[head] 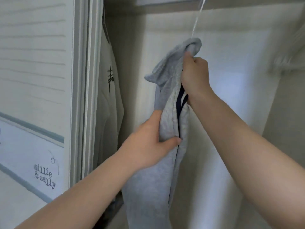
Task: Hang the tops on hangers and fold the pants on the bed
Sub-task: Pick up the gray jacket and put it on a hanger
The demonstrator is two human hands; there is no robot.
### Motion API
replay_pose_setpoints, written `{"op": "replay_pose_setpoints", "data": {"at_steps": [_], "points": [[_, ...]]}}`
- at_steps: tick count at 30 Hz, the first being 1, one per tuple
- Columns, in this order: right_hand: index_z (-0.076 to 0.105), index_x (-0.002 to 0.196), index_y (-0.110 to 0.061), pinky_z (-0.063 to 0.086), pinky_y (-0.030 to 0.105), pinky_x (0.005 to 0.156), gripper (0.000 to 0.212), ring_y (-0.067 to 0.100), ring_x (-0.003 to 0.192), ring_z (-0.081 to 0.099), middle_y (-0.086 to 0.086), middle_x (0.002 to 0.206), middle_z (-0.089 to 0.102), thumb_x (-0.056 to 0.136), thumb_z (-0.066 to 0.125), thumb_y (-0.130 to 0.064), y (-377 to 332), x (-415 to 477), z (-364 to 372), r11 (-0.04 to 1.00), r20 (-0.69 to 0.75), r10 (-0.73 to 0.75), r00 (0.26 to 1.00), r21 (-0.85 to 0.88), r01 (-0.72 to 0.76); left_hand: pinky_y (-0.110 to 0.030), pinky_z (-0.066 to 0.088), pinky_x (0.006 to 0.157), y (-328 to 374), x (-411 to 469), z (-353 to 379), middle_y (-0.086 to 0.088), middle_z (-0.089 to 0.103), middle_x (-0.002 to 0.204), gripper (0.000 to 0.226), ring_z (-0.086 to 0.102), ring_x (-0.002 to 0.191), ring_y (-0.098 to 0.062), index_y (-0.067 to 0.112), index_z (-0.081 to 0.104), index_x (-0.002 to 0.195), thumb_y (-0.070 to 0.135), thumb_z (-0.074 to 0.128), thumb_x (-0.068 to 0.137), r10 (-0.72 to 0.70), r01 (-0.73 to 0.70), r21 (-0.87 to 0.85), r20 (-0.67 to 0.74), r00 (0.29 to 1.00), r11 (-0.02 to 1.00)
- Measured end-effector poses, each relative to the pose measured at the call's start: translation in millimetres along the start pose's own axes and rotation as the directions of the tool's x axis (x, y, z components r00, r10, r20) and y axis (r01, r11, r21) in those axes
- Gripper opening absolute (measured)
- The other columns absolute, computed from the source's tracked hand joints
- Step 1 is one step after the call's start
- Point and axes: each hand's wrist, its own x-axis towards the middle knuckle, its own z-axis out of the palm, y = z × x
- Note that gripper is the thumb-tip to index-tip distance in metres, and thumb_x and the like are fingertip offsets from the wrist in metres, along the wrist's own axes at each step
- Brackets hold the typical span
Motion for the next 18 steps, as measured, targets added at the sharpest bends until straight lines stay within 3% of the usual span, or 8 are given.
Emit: {"op": "replay_pose_setpoints", "data": {"at_steps": [3, 9, 13, 18], "points": [[0.035, 0.064, -0.022, 0.033, 0.018, 0.043, 0.046, 0.003, 0.042, 0.041, -0.009, 0.055, 0.039, 0.106, 0.041, -0.038, -22, 53, 9, 0.999, -0.036, -0.036, 0.999, -0.029, 0.035, -0.04, 0.055, 0.088, 21, 39, -1, 0.016, 0.063, 0.112, 0.059, 0.064, 0.102, -0.011, 0.041, 0.037, 0.125, 0.05, 0.074, 0.08, 0.018, -0.006, 0.15, -0.078, 0.997, 0.989], [0.048, 0.101, -0.01, 0.042, 0.032, 0.07, 0.029, 0.025, 0.082, 0.057, 0.002, 0.078, 0.053, 0.107, 0.038, -0.037, -53, 139, 9, 0.996, -0.033, -0.062, 0.998, -0.074, 0.059, -0.04, 0.054, 0.079, 47, 113, -4, 0.006, 0.056, 0.103, 0.044, 0.06, 0.091, -0.02, 0.031, 0.033, 0.115, 0.038, 0.066, 0.088, 0.085, -0.013, 0.399, -0.164, 0.983, 0.917], [0.055, 0.128, -0.001, 0.049, 0.04, 0.093, 0.044, 0.035, 0.11, 0.063, 0.018, 0.119, 0.065, 0.105, 0.043, -0.037, -64, 175, 3, 0.991, -0.042, -0.032, 0.999, -0.134, 0.026, -0.046, 0.055, 0.075, 56, 153, -21, -0.007, 0.06, 0.096, 0.028, 0.06, 0.082, -0.03, 0.024, 0.033, 0.11, 0.022, 0.056, 0.094, 0.126, -0.042, 0.524, -0.125, 0.984, 0.851], [0.056, 0.129, 0.0, 0.048, 0.038, 0.091, 0.042, 0.037, 0.115, 0.062, 0.021, 0.127, 0.063, 0.104, 0.047, -0.033, -66, 213, -10, 0.985, -0.053, 0.01, 0.999, -0.173, -0.019, -0.039, 0.046, 0.068, 68, 192, -39, -0.003, 0.049, 0.088, 0.026, 0.053, 0.08, -0.034, 0.024, 0.028, 0.1, 0.019, 0.052, 0.092, 0.149, -0.041, 0.662, -0.108, 0.983, 0.748]]}}
